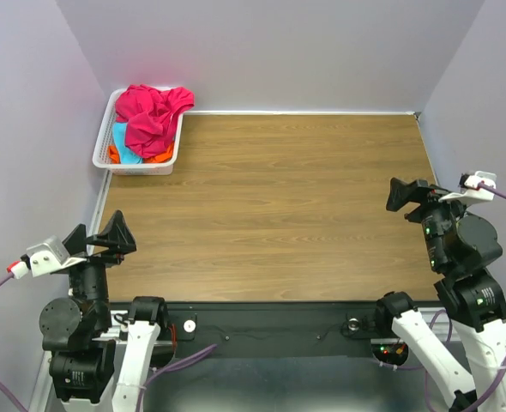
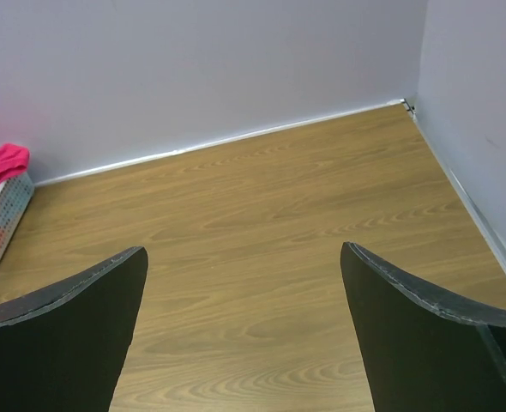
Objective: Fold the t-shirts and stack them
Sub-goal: Grab the tshirt from the pile
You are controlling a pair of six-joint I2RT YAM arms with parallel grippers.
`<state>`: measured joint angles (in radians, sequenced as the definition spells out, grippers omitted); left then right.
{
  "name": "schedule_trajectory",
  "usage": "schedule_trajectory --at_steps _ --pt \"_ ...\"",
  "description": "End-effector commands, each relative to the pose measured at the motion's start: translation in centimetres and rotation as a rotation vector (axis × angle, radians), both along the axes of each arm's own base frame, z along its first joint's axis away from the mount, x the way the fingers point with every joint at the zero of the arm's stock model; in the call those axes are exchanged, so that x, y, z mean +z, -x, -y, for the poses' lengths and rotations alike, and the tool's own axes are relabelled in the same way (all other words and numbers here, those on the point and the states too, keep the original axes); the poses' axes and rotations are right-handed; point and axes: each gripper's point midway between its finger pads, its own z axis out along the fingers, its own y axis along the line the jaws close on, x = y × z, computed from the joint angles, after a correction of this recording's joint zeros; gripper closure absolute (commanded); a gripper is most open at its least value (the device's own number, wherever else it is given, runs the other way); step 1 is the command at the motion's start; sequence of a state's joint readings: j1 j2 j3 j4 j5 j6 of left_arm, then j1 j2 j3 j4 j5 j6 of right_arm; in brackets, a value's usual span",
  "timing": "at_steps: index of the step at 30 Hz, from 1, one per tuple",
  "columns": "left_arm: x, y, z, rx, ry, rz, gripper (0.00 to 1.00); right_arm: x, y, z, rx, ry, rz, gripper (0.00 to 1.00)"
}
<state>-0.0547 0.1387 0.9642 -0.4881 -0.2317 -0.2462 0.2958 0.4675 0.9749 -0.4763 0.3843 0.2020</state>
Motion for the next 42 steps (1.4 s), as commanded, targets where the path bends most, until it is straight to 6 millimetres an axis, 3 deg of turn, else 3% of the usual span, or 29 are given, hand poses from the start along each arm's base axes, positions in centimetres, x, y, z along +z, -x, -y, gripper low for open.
schedule_trajectory --at_steps 1,8,14,18,19,21,22,23,25,26,27,29,30,31,32,33,36,37,38,40,41,42 --pt "1.0 0.8 -0.2 0.011 0.012 0.043 0.02 2.1 1.3 0.1 0.02 -0.014 0.069 0.0" --pt "0.1 -0.9 0.0 0.006 0.036 -0.004 0.02 -0.2 1.3 -1.9 0.118 -0.063 0.03 0.0" --pt "-1.8 -5.0 0.5 -0.004 0.103 -0.108 0.03 -2.8 0.5 -3.9 0.198 -0.112 -0.052 0.0" --pt "-3.8 -9.3 0.5 0.02 0.122 -0.243 0.04 -3.9 0.2 -4.6 0.226 -0.118 -0.086 0.0" --pt "-5.4 -11.6 0.6 0.025 0.12 -0.335 0.05 -4.1 0.1 -4.8 0.233 -0.121 -0.095 0.0" --pt "-5.3 -13.8 0.7 0.032 0.122 -0.372 0.05 -4.6 -0.3 -5.0 0.238 -0.114 -0.115 0.0" --pt "-6.8 -16.1 0.7 0.04 0.118 -0.439 0.05 -4.8 -0.4 -5.1 0.242 -0.109 -0.122 0.0" --pt "-7.0 -18.3 0.8 0.042 0.113 -0.453 0.05 -5.1 -0.7 -5.3 0.248 -0.096 -0.138 0.0" --pt "-7.0 -20.7 0.8 0.046 0.1 -0.453 0.05 -5.5 -1.0 -5.7 0.27 -0.074 -0.16 0.0" --pt "-5.5 -22.2 0.5 0.054 0.1 -0.413 0.05 -6.0 -1.4 -5.9 0.279 -0.059 -0.181 0.0" --pt "-5.6 -23.4 0.3 0.057 0.098 -0.419 0.05 -6.1 -1.5 -6.1 0.289 -0.043 -0.188 0.0" --pt "-6.2 -27.3 0.2 0.051 0.101 -0.449 0.05 -6.2 -1.8 -6.5 0.312 -0.031 -0.205 0.0" --pt "-8.3 -29.6 0.1 0.052 0.103 -0.505 0.05 -6.5 -2.1 -6.6 0.315 -0.023 -0.222 0.0" --pt "-8.5 -30.8 0.2 0.047 0.103 -0.509 0.05 -6.6 -2.2 -6.8 0.324 -0.02 -0.228 0.0" --pt "-7.4 -32.0 -1.0 0.069 0.115 -0.483 0.05 -6.7 -2.4 -7.0 0.33 -0.014 -0.235 0.0" --pt "-9.2 -33.9 -1.5 0.077 0.126 -0.514 0.06 -6.6 -2.5 -7.0 0.329 -0.01 -0.238 0.0" --pt "-8.7 -37.0 -2.2 0.08 0.146 -0.495 0.06 -7.2 -3.4 -7.3 0.332 0.004 -0.276 0.0" --pt "-10.8 -38.5 -2.6 0.09 0.152 -0.536 0.06 -7.3 -3.5 -7.4 0.339 0.004 -0.282 0.0" --pt "-9.8 -39.6 -2.9 0.097 0.158 -0.513 0.06 -7.8 -3.9 -7.6 0.342 0.006 -0.302 0.0" --pt "-12.1 -41.6 -3.3 0.113 0.165 -0.551 0.06 -8.2 -4.1 -7.7 0.337 0.001 -0.318 0.0" --pt "-11.2 -42.5 -3.5 0.114 0.164 -0.527 0.06 -8.6 -4.4 -7.7 0.333 0.002 -0.333 0.0" --pt "-13.0 -43.6 -3.6 0.121 0.164 -0.555 0.06 -8.7 -4.4 -7.8 0.336 0.001 -0.338 0.0"
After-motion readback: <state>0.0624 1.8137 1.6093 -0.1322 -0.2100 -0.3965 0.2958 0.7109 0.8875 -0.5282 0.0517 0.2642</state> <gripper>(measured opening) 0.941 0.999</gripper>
